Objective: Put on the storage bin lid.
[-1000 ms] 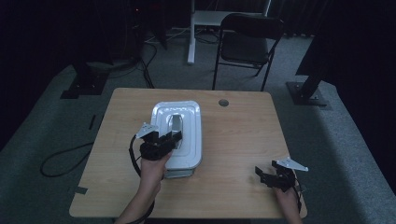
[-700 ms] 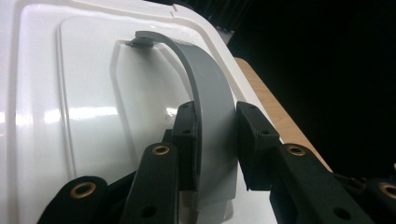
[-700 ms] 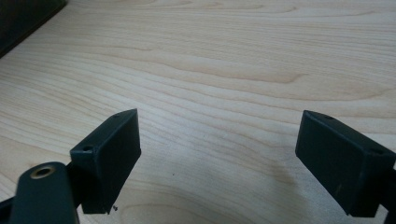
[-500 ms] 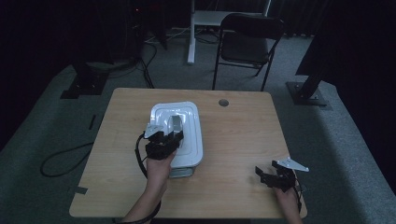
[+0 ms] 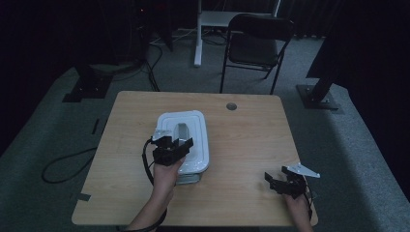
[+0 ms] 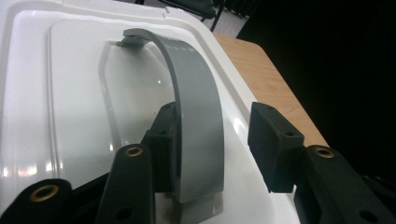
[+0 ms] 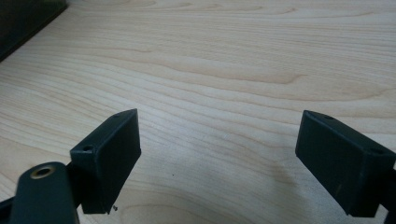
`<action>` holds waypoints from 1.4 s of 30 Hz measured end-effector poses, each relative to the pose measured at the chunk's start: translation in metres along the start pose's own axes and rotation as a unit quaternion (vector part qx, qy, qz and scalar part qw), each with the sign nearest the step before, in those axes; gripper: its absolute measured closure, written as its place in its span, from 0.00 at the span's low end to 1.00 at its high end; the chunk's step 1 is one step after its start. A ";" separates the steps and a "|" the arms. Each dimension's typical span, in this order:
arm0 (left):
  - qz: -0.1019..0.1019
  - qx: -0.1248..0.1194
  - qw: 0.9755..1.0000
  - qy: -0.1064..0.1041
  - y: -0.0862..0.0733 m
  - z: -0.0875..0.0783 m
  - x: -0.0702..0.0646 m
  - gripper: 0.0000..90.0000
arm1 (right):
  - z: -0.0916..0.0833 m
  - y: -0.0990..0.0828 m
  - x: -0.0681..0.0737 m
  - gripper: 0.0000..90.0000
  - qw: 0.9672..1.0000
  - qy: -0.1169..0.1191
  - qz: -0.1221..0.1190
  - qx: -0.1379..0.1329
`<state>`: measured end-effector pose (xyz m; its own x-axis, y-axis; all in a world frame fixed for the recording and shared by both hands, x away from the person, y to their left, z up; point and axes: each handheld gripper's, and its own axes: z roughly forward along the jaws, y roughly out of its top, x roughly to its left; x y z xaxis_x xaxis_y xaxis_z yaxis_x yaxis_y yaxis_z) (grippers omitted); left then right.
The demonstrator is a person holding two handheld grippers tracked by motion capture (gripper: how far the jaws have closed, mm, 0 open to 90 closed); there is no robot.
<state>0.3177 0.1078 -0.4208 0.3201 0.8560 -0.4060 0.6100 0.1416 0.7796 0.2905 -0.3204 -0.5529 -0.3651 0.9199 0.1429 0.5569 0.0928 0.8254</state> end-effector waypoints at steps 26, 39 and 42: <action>0.028 0.017 0.999 -0.018 0.010 -0.012 -0.006 0.21 | 0.000 0.000 0.000 0.15 1.000 0.000 0.003 0.002; 0.116 -0.024 0.993 0.009 0.012 -0.046 0.008 0.01 | 0.000 0.000 0.000 0.15 1.000 -0.002 0.003 0.003; 0.131 -0.046 0.990 0.012 0.009 -0.053 0.028 0.02 | 0.001 0.000 0.001 0.15 1.000 -0.005 0.002 0.005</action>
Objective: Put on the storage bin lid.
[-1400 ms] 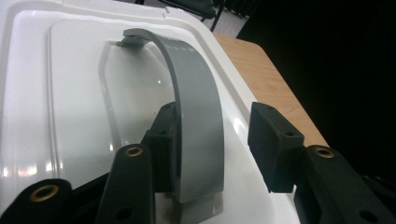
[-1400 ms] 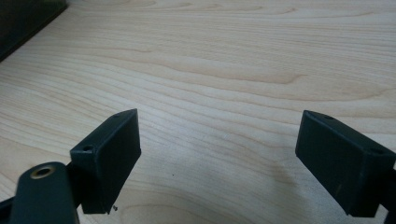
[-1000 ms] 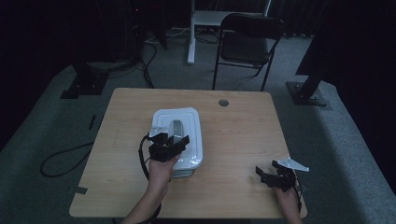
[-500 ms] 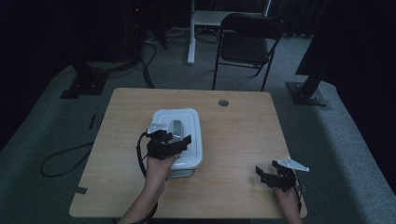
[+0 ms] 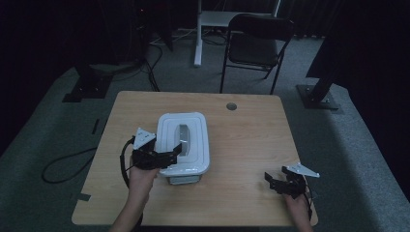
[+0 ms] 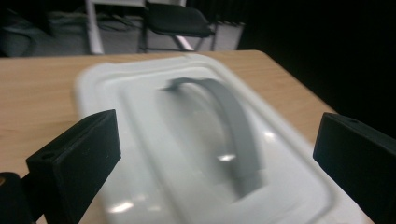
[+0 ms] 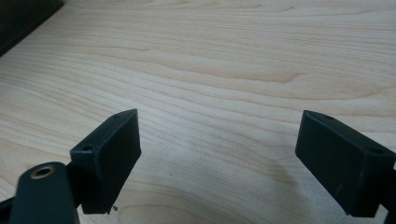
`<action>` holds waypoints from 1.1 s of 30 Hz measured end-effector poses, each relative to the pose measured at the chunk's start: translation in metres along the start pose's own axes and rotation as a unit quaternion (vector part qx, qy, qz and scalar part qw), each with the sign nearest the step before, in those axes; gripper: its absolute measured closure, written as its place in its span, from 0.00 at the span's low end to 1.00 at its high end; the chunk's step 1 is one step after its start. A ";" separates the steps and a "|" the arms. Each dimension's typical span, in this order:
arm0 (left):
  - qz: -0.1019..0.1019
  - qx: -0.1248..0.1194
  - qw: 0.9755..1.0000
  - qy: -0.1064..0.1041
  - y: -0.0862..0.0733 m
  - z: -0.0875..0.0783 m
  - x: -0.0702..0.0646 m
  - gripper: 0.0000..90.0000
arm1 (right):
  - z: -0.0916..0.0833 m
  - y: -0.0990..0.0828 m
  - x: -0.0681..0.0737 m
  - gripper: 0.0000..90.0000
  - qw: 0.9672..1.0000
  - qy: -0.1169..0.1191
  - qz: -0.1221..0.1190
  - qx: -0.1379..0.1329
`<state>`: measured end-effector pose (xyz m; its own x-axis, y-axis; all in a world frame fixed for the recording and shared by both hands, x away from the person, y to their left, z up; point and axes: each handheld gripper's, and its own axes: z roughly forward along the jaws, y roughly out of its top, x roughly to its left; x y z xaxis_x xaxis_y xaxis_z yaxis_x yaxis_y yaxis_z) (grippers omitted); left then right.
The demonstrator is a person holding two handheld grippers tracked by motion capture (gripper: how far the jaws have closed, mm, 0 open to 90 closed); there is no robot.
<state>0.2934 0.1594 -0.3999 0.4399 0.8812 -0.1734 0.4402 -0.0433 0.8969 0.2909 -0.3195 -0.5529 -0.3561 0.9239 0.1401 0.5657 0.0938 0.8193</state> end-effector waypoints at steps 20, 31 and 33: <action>0.049 0.000 0.999 0.021 -0.047 -0.019 0.072 0.02 | 0.000 0.000 0.000 0.15 1.000 -0.004 -0.004 0.002; 0.047 -0.016 0.998 0.041 -0.069 -0.025 0.099 0.02 | 0.000 0.000 0.001 0.15 1.000 -0.015 -0.005 -0.002; 0.049 -0.013 0.998 0.046 -0.073 -0.025 0.102 0.02 | 0.000 0.000 0.001 0.15 1.000 -0.021 -0.002 -0.003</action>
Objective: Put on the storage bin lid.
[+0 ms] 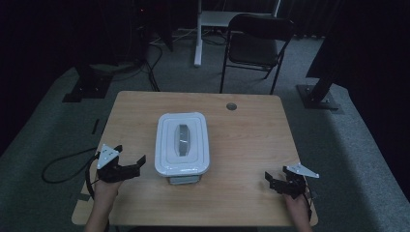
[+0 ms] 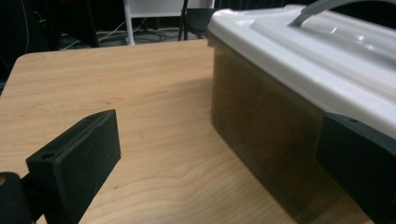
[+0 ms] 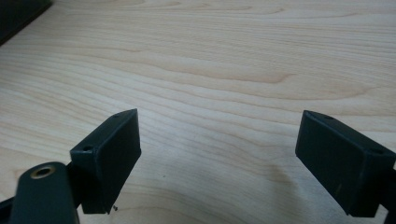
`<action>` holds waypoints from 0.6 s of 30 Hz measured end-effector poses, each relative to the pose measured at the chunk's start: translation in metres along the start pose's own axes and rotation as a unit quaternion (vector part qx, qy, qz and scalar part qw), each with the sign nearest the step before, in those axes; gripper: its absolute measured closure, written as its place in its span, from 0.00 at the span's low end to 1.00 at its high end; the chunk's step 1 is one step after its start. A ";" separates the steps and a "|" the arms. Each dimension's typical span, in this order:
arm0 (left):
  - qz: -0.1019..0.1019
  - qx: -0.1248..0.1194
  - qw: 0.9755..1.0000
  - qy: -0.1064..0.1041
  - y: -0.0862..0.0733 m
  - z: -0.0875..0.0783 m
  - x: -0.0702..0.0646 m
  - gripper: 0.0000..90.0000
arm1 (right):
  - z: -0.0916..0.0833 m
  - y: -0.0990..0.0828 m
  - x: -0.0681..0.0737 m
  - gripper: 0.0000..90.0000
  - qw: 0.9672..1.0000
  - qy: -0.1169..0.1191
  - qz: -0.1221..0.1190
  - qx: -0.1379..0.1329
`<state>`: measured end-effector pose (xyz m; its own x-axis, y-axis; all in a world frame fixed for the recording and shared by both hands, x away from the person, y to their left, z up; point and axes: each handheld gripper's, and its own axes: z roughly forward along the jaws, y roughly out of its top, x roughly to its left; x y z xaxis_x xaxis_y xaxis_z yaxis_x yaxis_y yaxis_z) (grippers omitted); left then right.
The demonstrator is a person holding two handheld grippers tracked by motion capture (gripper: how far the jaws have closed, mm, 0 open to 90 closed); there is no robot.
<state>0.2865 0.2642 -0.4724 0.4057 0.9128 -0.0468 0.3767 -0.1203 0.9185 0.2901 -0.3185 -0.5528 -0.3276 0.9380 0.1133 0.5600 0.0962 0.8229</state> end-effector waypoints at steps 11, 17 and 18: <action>0.007 0.031 0.999 0.032 -0.028 -0.005 0.019 0.02 | -0.002 -0.001 0.002 0.15 1.000 -0.027 0.001 -0.004; -0.002 0.042 0.998 0.044 -0.040 -0.008 0.029 0.02 | -0.002 -0.002 0.003 0.15 0.999 -0.037 0.001 0.003; -0.002 0.043 0.998 0.044 -0.042 -0.009 0.030 0.02 | -0.002 -0.002 0.003 0.15 0.999 -0.038 0.001 0.003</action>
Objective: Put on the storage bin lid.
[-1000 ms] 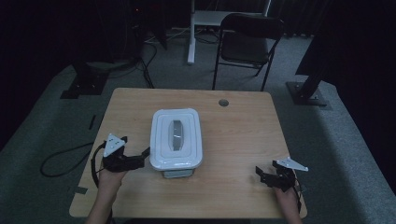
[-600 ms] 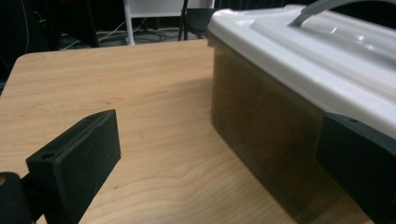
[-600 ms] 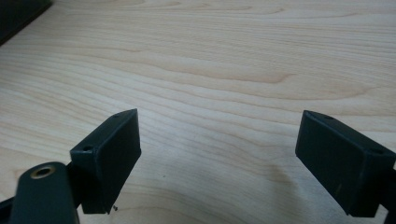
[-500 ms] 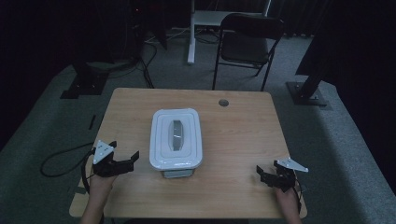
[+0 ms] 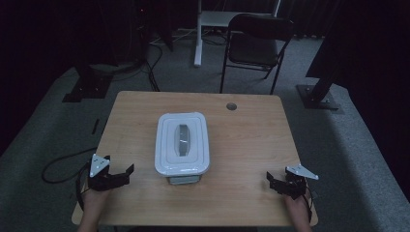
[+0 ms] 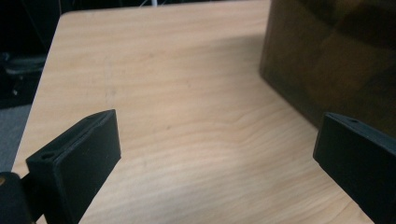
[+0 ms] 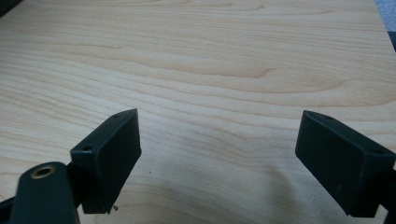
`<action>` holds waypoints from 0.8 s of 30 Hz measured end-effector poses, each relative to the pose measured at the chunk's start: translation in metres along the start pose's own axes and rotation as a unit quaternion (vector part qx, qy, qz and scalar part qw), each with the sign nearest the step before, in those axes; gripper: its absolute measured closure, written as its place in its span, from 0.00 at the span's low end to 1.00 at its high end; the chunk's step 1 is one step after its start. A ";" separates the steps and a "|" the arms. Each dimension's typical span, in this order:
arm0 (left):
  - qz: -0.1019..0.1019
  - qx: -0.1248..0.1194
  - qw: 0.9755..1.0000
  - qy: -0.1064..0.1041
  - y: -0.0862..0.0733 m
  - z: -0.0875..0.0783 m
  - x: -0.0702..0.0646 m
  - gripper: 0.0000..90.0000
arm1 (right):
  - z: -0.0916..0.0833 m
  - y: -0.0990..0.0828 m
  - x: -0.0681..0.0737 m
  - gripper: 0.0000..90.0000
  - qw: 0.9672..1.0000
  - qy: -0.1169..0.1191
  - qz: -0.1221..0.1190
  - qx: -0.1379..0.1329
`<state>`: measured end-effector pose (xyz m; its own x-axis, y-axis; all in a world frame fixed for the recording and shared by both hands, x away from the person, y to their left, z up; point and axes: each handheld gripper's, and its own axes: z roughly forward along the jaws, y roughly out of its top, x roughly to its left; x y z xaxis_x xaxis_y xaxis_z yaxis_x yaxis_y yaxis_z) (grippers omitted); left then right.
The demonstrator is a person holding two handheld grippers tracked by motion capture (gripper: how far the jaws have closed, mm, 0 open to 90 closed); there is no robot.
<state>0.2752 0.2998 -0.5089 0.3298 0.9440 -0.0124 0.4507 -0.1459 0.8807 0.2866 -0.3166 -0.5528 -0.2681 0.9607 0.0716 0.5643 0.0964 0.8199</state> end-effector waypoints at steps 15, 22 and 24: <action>-0.017 0.029 0.999 0.015 -0.020 -0.005 0.013 0.02 | -0.003 -0.002 -0.001 0.15 1.000 -0.012 -0.004 -0.003; -0.023 0.042 0.999 0.022 -0.030 -0.008 0.018 0.02 | -0.006 -0.004 -0.003 0.15 1.000 -0.016 -0.004 -0.001; -0.024 0.045 0.998 0.022 -0.032 -0.009 0.019 0.02 | -0.007 -0.005 -0.003 0.15 1.000 -0.017 -0.007 0.002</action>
<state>0.2598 0.3253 -0.5334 0.2700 0.9624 -0.0302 0.5387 -0.1249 0.8332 0.2794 -0.3218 -0.5529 -0.2494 0.9676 0.0396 0.5629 0.1115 0.8190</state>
